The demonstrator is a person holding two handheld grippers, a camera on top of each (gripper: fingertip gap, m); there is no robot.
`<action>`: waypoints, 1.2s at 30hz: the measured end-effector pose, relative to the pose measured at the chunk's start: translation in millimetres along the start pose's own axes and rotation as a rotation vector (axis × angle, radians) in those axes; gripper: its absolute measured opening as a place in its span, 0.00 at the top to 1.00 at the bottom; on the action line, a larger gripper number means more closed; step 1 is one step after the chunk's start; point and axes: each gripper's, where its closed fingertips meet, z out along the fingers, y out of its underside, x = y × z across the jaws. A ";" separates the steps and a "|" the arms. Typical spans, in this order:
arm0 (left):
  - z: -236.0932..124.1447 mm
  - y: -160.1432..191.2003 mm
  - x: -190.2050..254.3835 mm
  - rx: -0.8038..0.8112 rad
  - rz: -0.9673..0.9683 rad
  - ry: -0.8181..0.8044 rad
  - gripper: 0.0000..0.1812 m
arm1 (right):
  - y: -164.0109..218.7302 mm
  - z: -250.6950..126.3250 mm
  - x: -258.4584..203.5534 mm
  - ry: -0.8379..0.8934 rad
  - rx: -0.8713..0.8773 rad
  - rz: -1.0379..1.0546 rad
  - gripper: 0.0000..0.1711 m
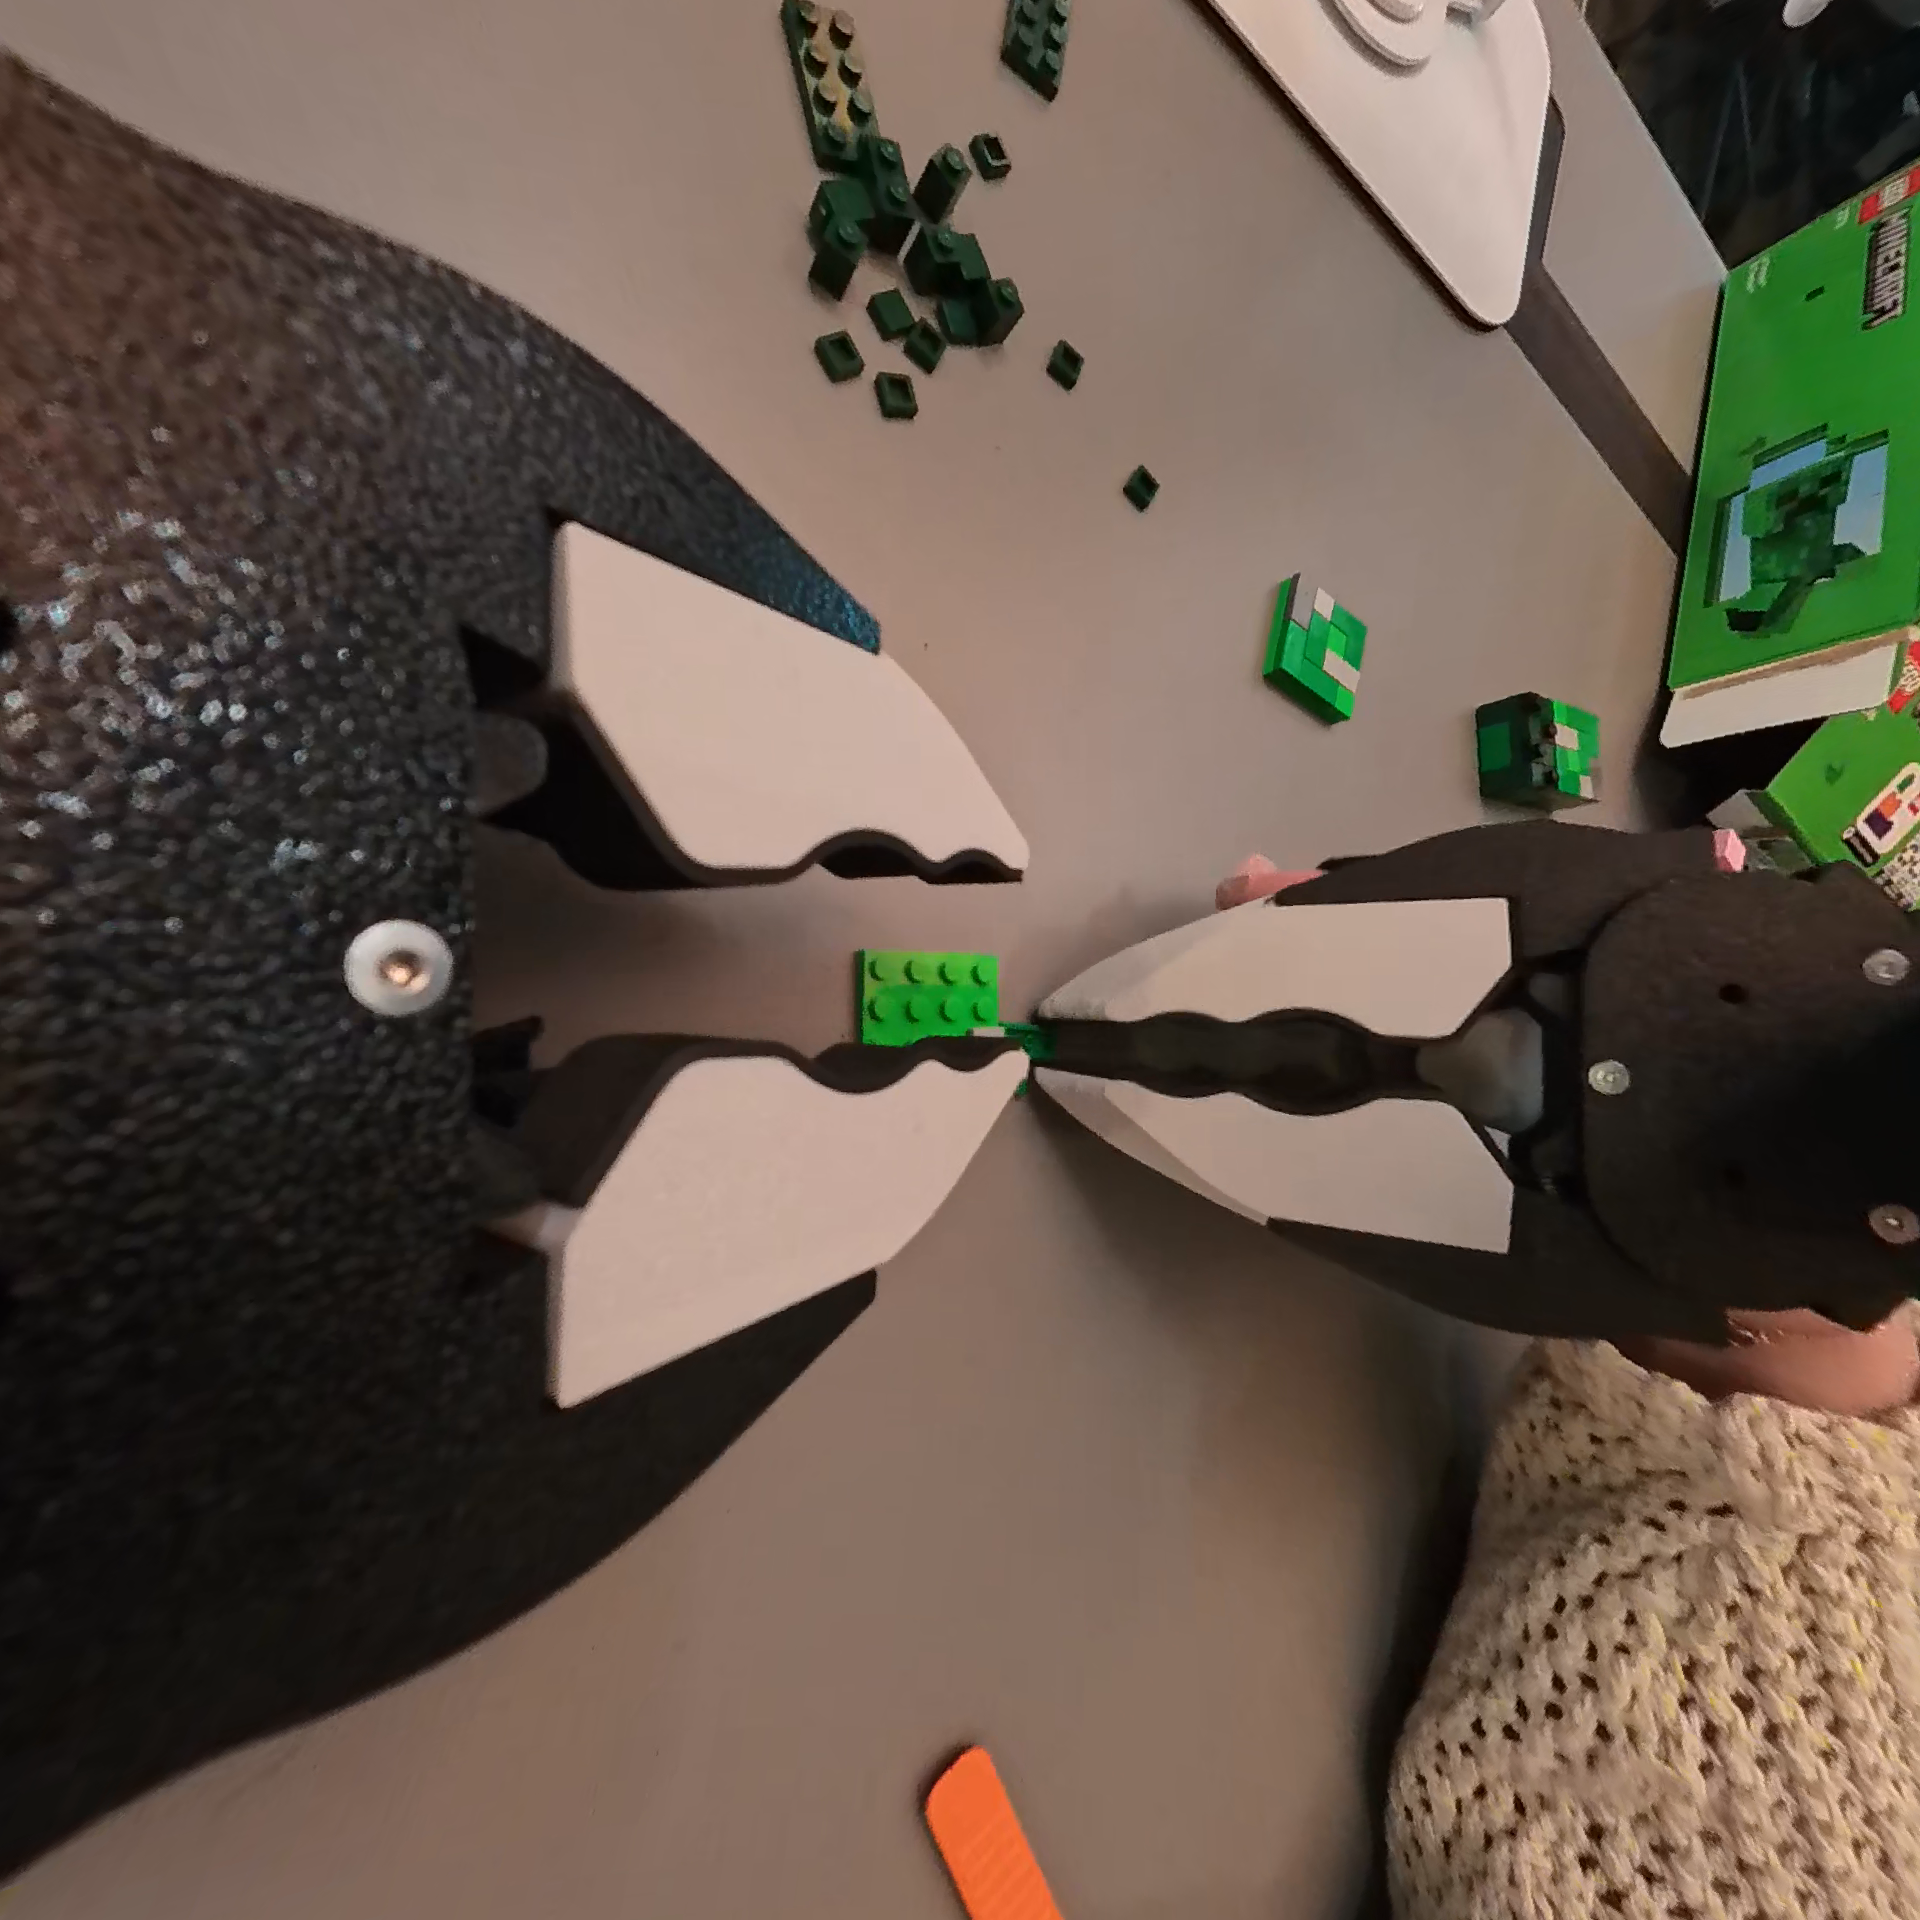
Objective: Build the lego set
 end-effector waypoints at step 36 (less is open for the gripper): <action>-14.8 -20.6 -11.4 0.168 -0.174 0.043 0.96 | -40.4 -21.5 -0.9 0.158 -0.020 -0.121 0.96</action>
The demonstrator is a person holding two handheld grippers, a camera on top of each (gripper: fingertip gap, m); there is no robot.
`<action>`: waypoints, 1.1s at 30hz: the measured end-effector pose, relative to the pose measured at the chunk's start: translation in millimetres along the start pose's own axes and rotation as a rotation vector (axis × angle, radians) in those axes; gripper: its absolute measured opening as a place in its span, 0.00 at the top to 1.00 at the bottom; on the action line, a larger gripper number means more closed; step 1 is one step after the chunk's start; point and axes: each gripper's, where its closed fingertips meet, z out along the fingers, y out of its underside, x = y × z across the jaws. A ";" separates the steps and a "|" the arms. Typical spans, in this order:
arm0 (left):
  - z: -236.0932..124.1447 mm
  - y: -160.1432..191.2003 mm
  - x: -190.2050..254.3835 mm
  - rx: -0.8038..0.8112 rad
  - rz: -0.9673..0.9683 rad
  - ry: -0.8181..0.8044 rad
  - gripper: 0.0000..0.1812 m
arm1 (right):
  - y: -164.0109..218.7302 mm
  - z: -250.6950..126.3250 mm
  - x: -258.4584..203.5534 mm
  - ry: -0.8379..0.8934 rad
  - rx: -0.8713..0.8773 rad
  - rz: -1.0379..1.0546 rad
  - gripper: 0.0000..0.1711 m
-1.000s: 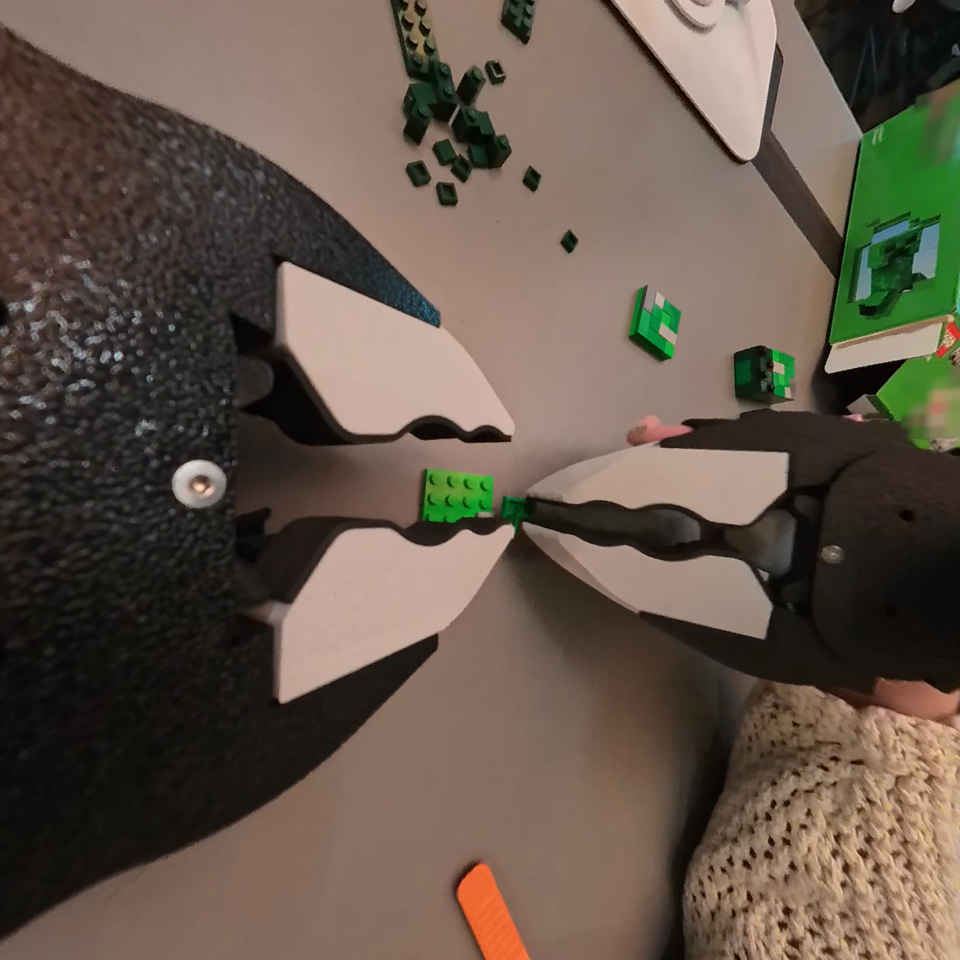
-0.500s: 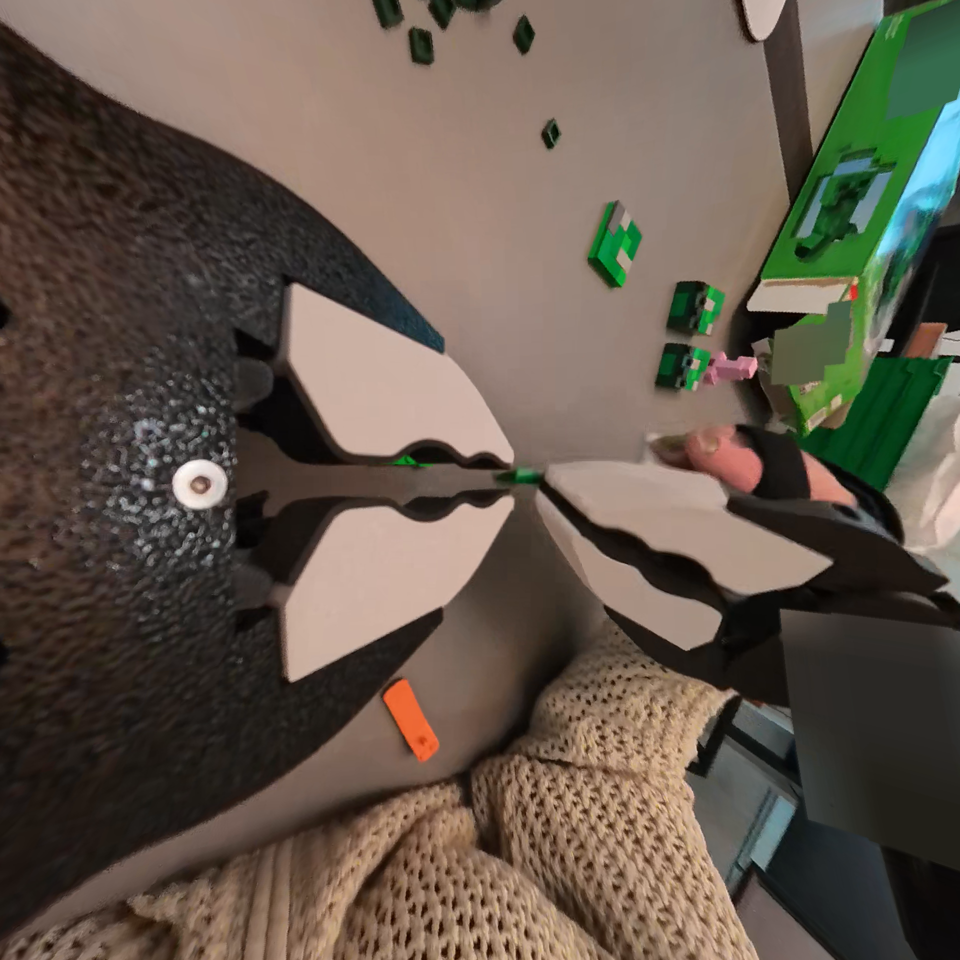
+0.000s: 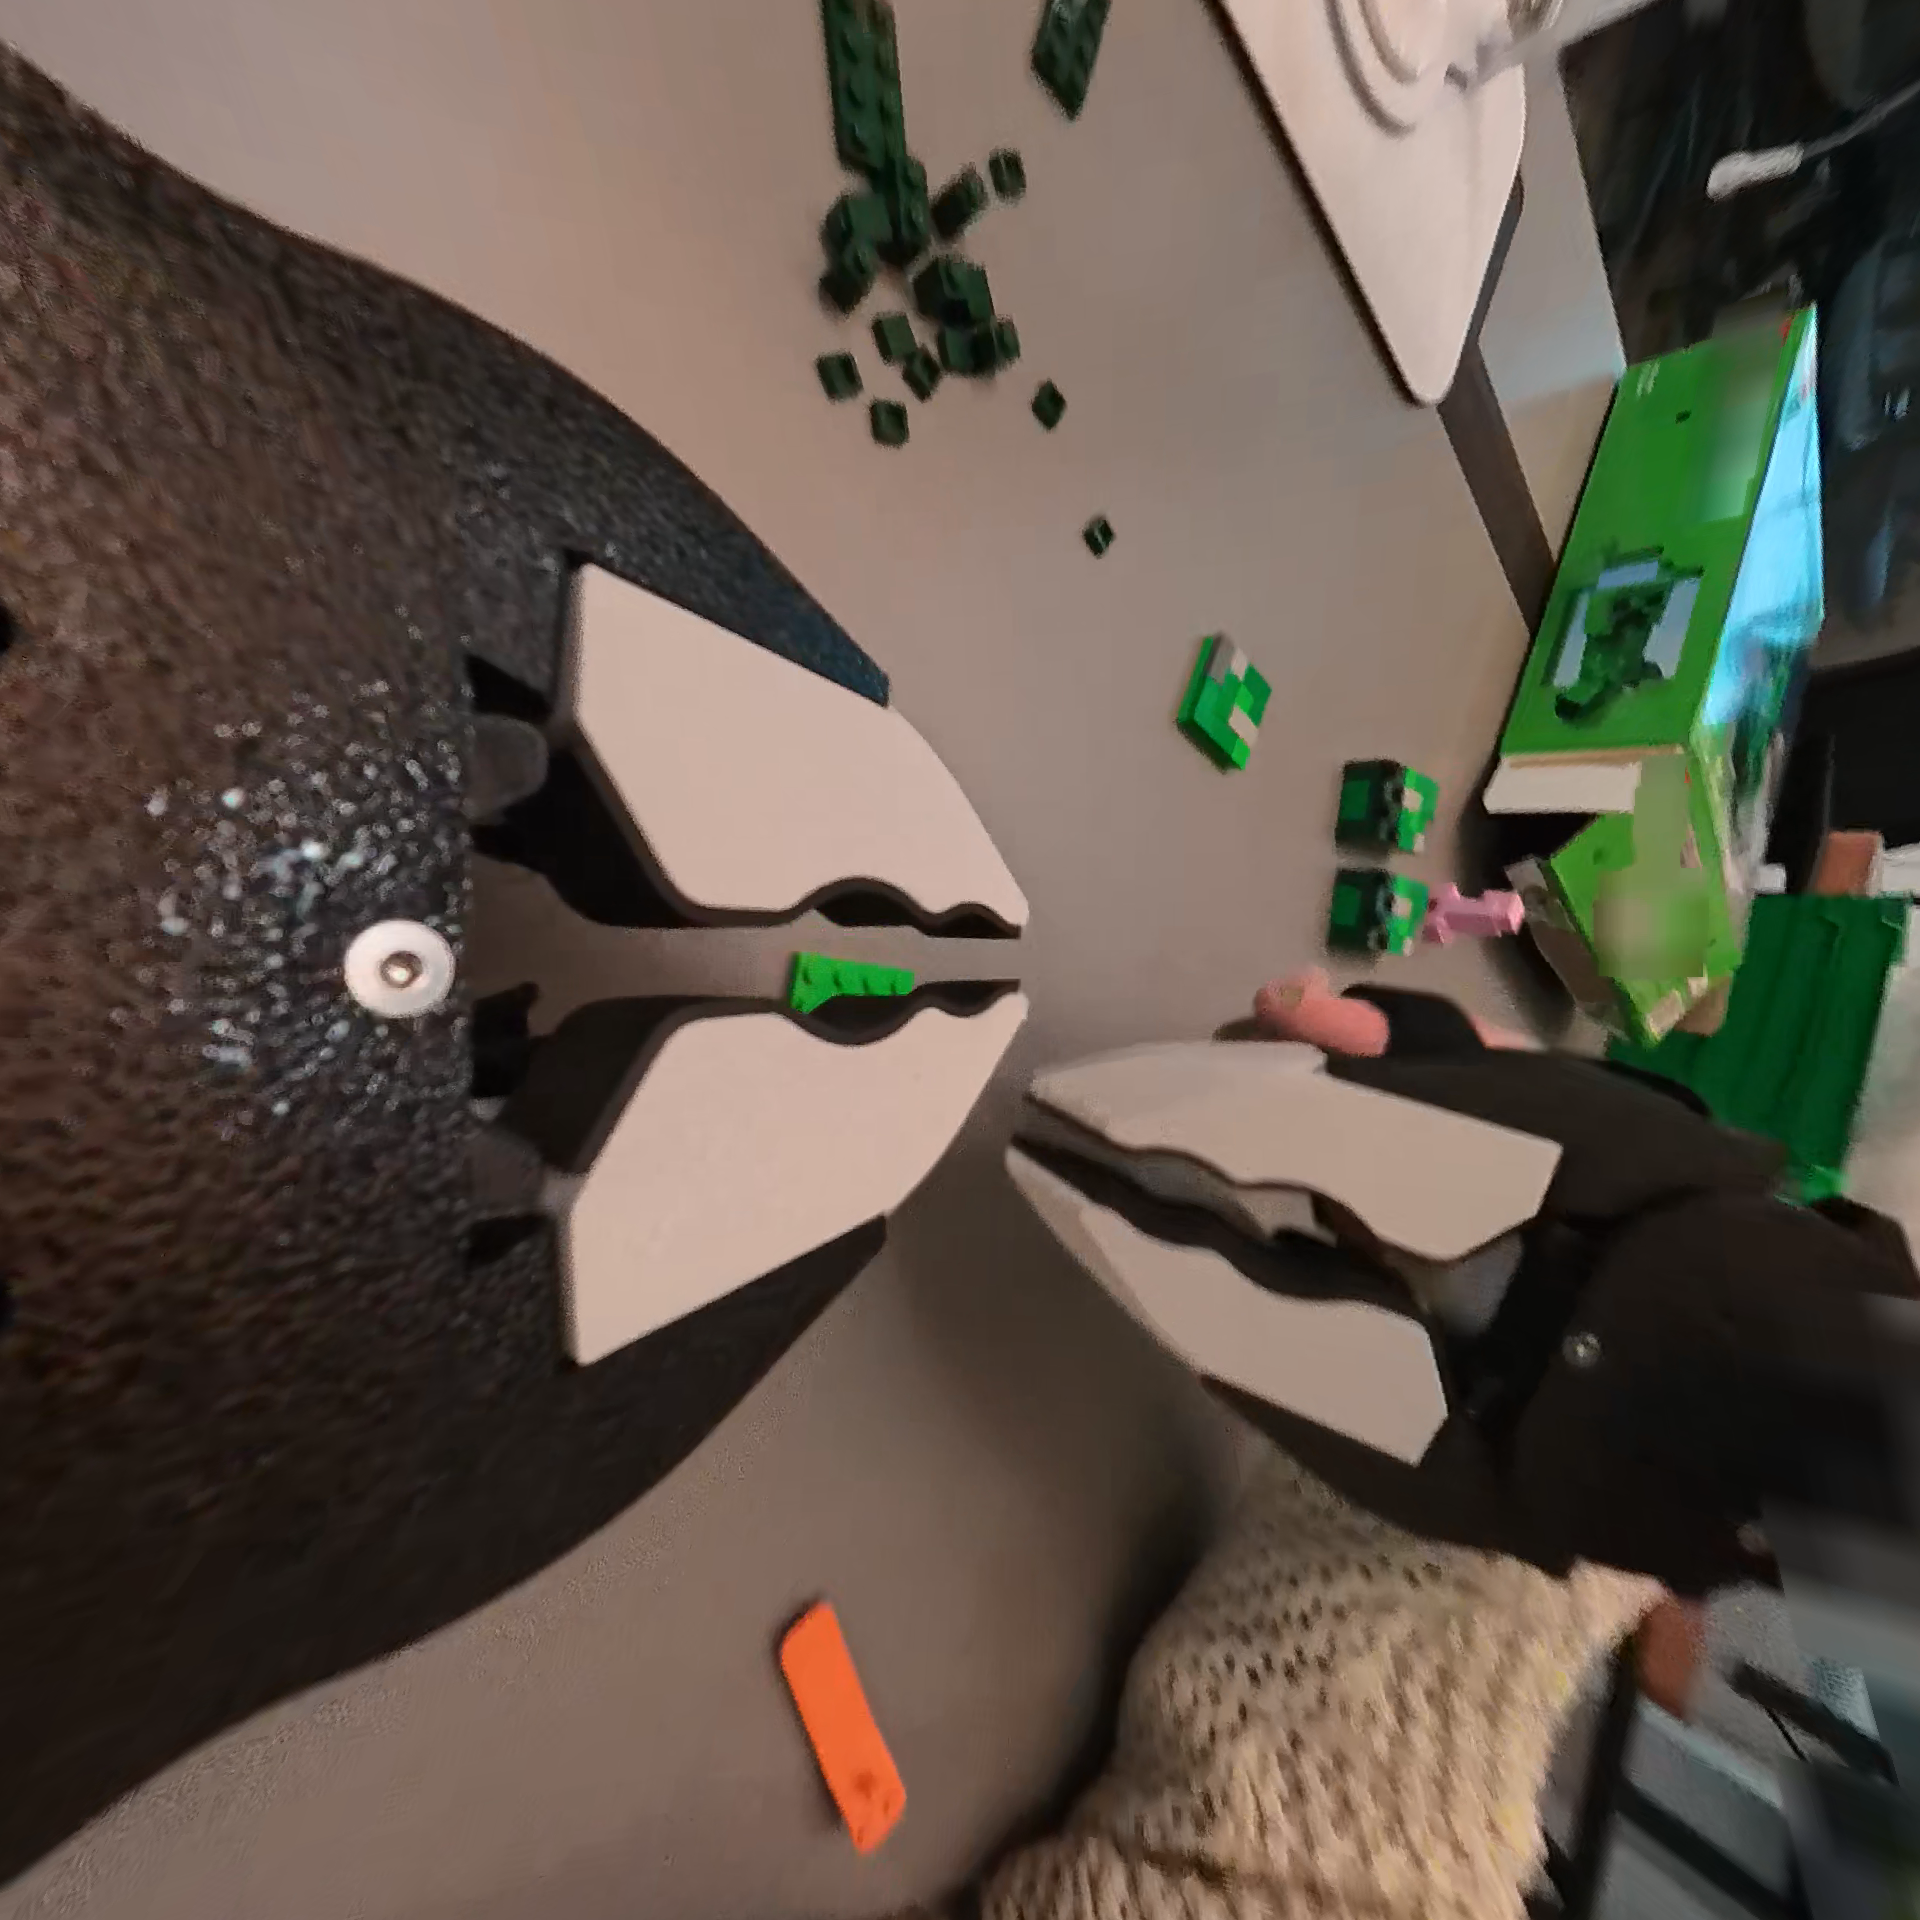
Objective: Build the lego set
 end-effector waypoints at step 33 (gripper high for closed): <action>6.9 41.1 1.0 -0.286 0.130 -0.003 0.66 | 12.8 18.7 -20.4 0.123 0.014 0.382 0.91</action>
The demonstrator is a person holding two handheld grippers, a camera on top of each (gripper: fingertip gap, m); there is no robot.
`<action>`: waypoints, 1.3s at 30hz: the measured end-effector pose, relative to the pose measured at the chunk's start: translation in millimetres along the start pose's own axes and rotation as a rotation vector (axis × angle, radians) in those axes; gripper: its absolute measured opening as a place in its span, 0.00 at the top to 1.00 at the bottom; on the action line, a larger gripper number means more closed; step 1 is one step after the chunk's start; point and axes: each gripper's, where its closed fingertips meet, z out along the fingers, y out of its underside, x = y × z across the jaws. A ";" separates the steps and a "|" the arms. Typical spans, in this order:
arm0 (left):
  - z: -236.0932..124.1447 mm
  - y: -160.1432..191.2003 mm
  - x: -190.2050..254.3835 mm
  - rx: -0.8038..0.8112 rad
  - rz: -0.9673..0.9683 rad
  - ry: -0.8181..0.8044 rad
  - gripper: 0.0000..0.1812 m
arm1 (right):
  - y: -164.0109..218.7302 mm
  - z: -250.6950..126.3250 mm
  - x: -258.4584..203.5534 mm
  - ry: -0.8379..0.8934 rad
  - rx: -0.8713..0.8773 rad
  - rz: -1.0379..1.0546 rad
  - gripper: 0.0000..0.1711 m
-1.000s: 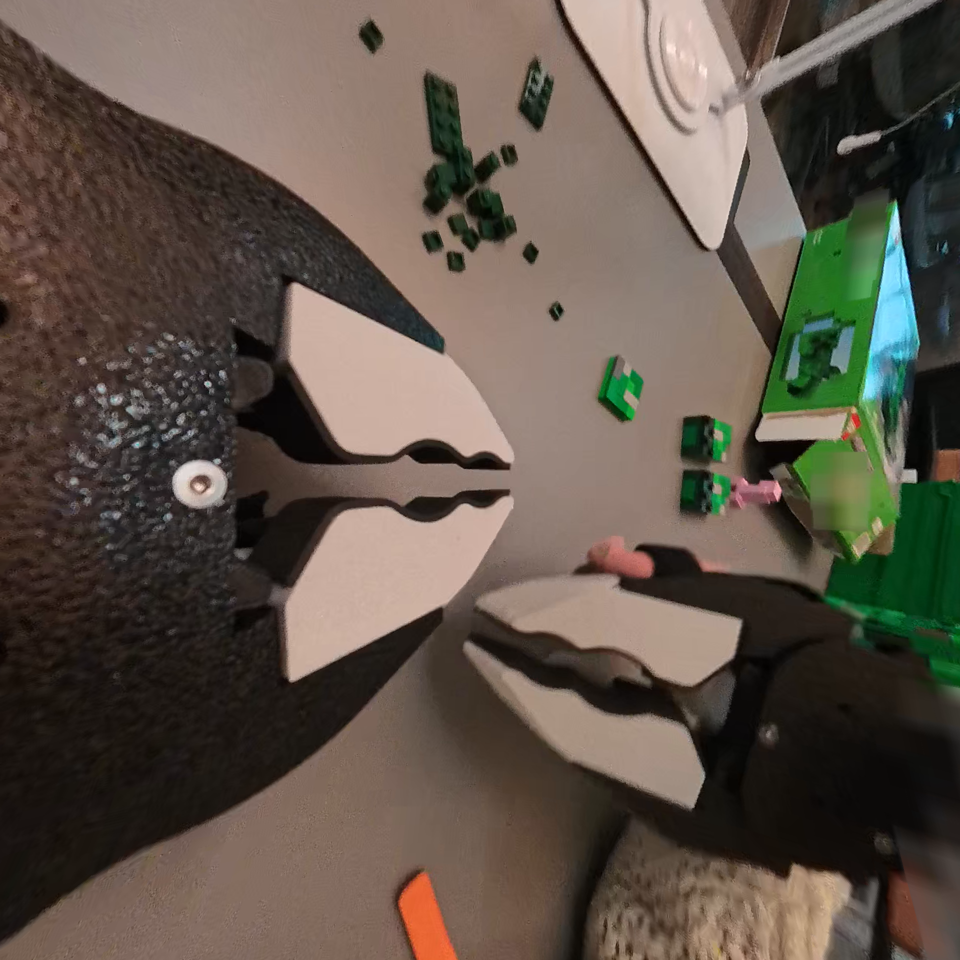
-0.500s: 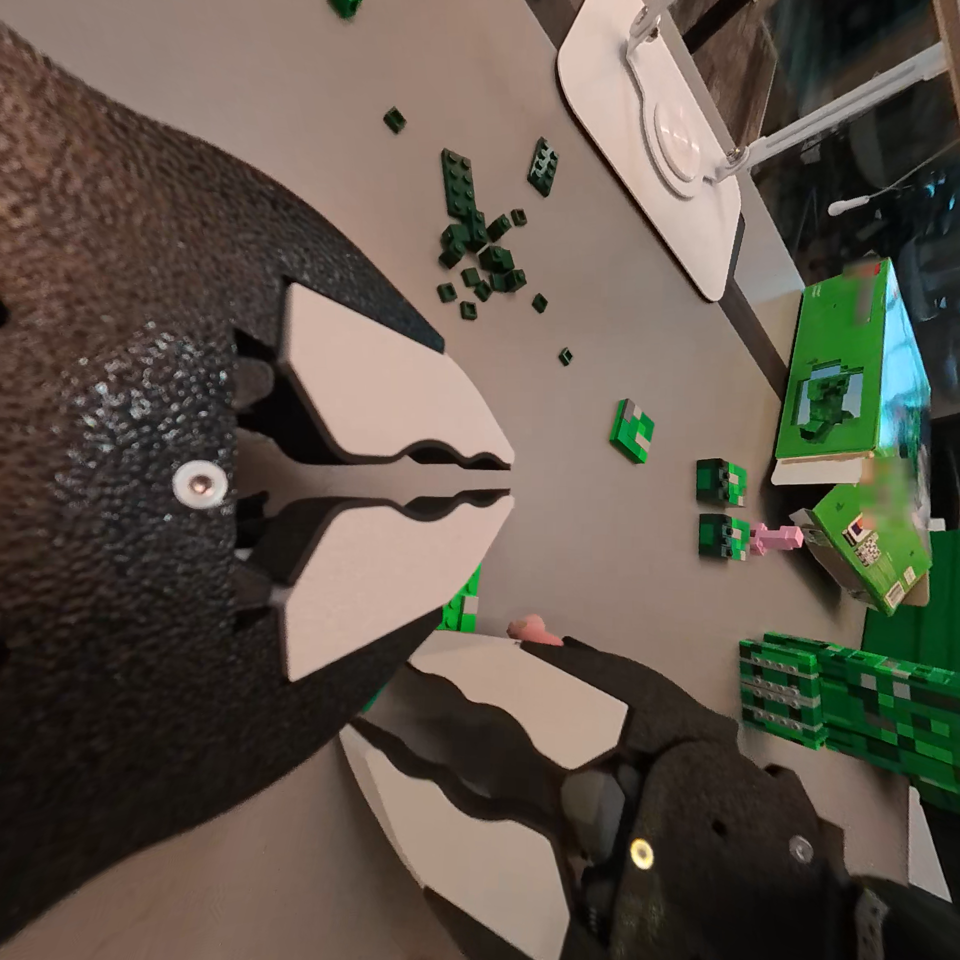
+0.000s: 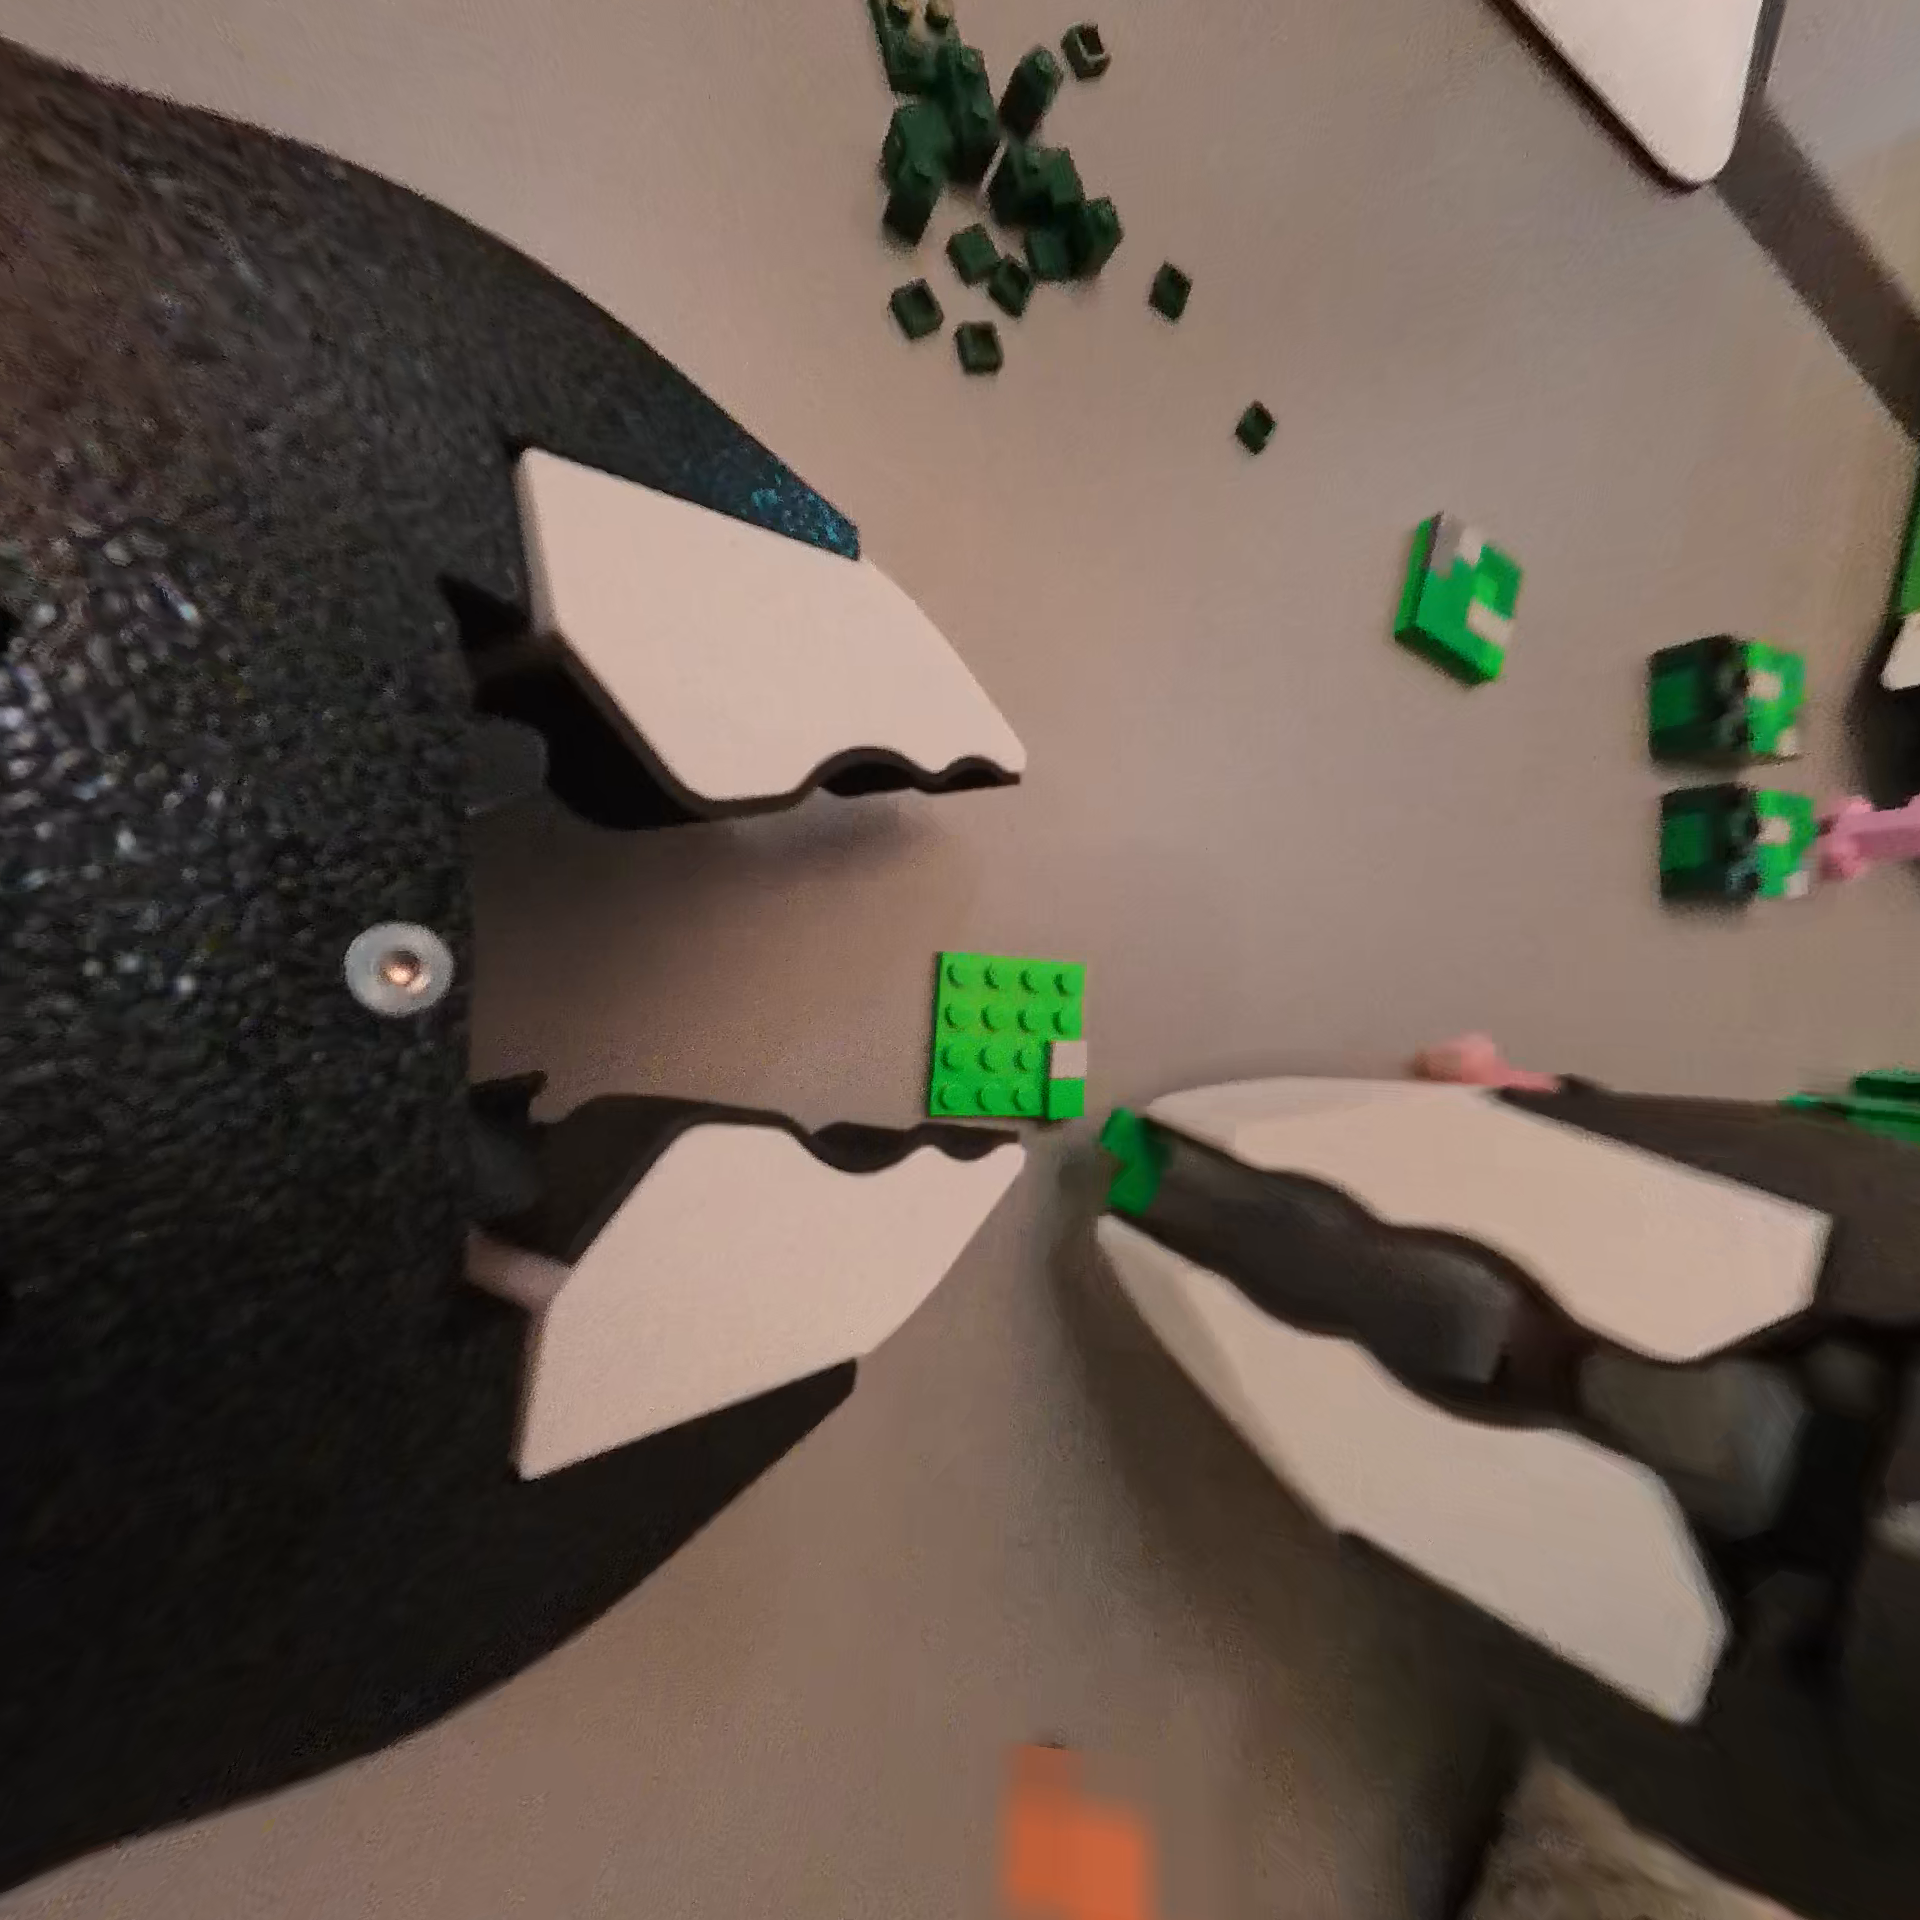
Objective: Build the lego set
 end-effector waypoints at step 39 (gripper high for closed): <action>12.0 12.8 14.9 -0.114 0.064 0.018 0.82 | 1.3 14.9 24.0 -0.360 -0.152 -0.342 0.91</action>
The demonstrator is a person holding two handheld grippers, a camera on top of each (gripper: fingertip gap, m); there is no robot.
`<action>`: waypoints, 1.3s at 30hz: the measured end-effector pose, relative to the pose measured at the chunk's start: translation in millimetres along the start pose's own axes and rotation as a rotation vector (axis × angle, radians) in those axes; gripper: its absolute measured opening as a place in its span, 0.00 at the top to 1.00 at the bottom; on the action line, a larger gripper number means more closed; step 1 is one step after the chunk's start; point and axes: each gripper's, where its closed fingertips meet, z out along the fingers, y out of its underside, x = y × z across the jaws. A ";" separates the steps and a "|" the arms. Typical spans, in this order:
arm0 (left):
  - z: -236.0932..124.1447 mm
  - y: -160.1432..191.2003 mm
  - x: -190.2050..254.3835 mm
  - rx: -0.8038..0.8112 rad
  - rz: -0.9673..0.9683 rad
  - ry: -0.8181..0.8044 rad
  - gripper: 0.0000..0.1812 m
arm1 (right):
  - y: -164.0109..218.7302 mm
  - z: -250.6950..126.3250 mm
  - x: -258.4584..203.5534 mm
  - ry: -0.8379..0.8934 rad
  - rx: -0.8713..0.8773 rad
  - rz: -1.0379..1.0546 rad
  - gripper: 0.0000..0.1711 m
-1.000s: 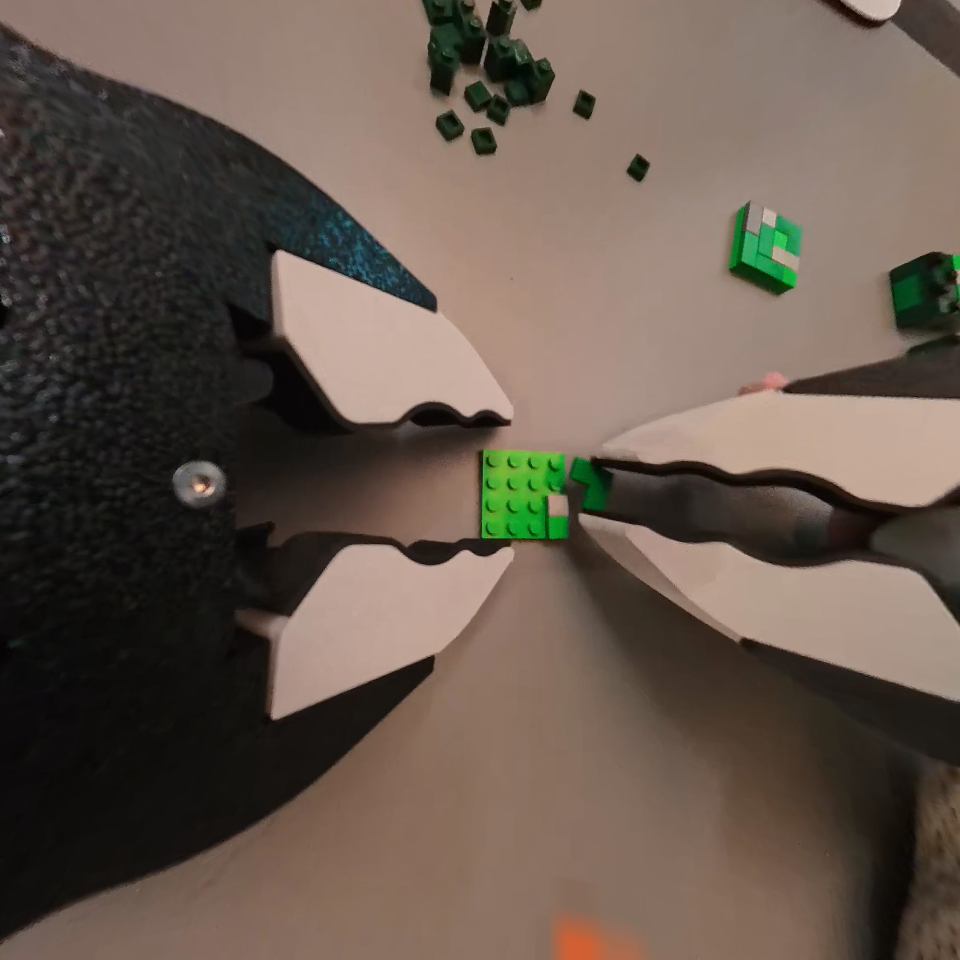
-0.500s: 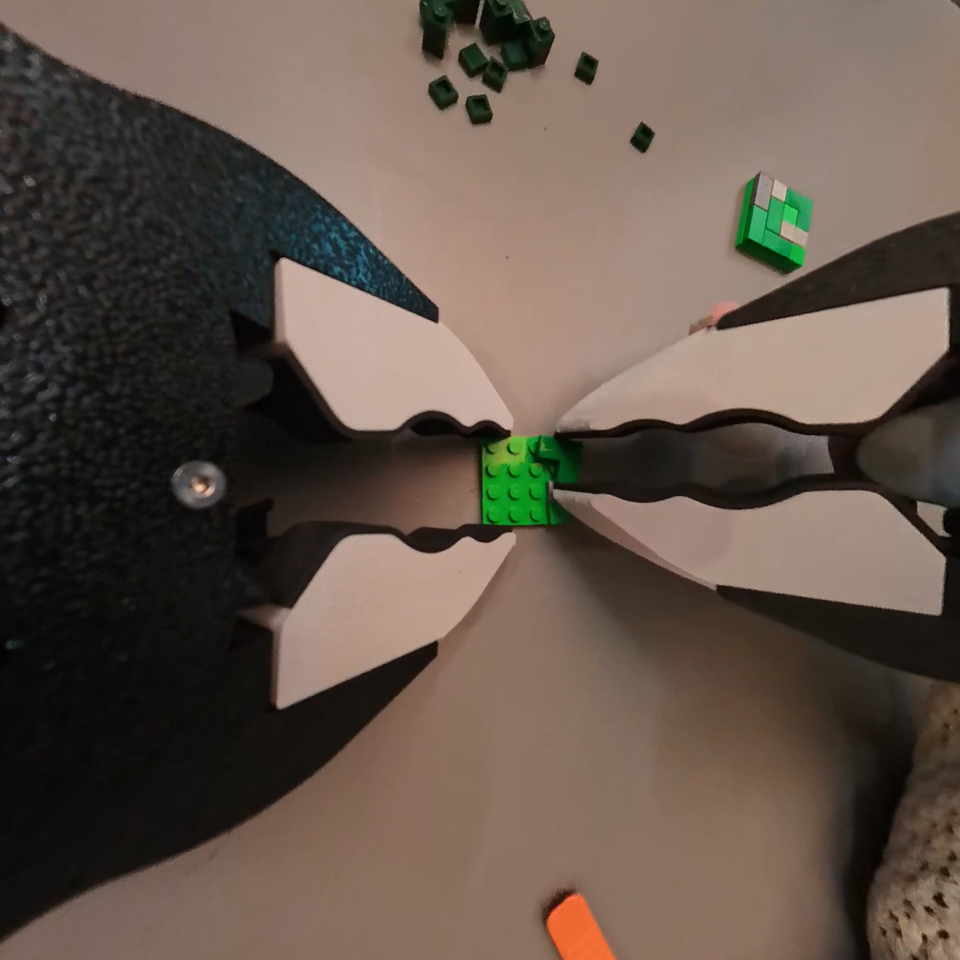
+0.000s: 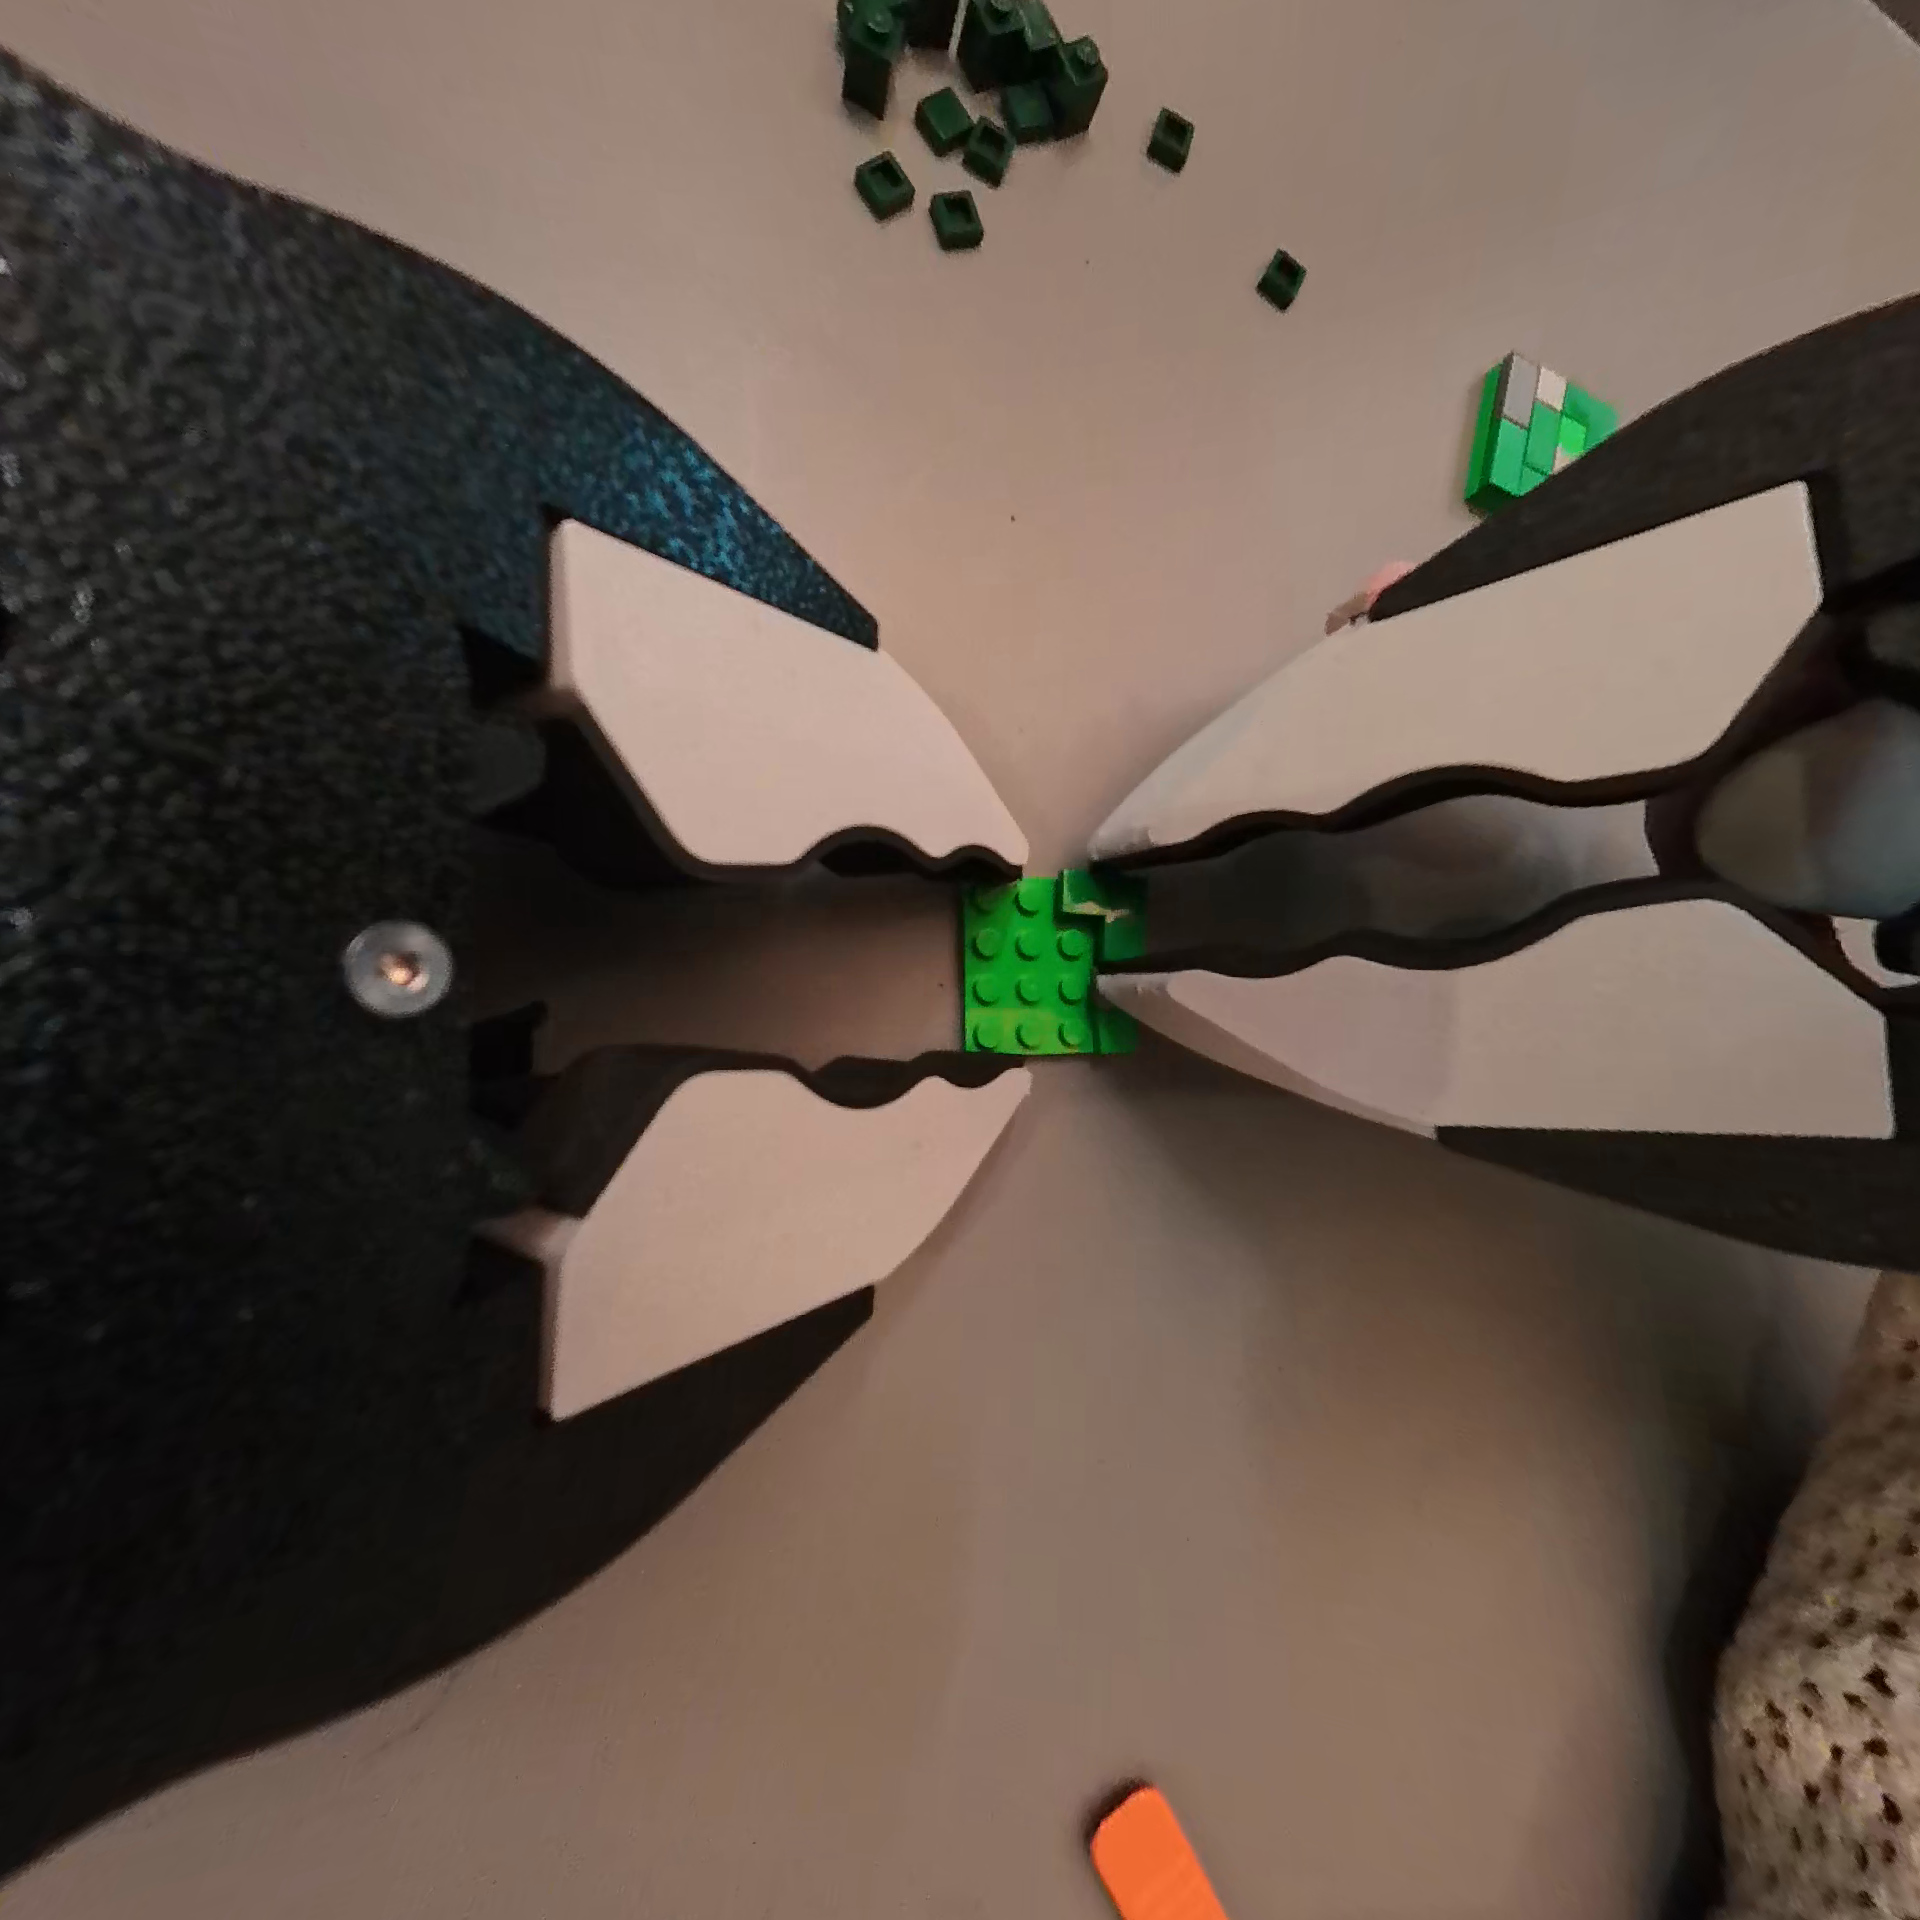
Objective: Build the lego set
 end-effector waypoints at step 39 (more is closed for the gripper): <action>-18.7 -27.6 2.2 0.132 0.078 -0.058 0.83 | -16.8 -29.7 1.2 -0.012 0.763 1.167 0.83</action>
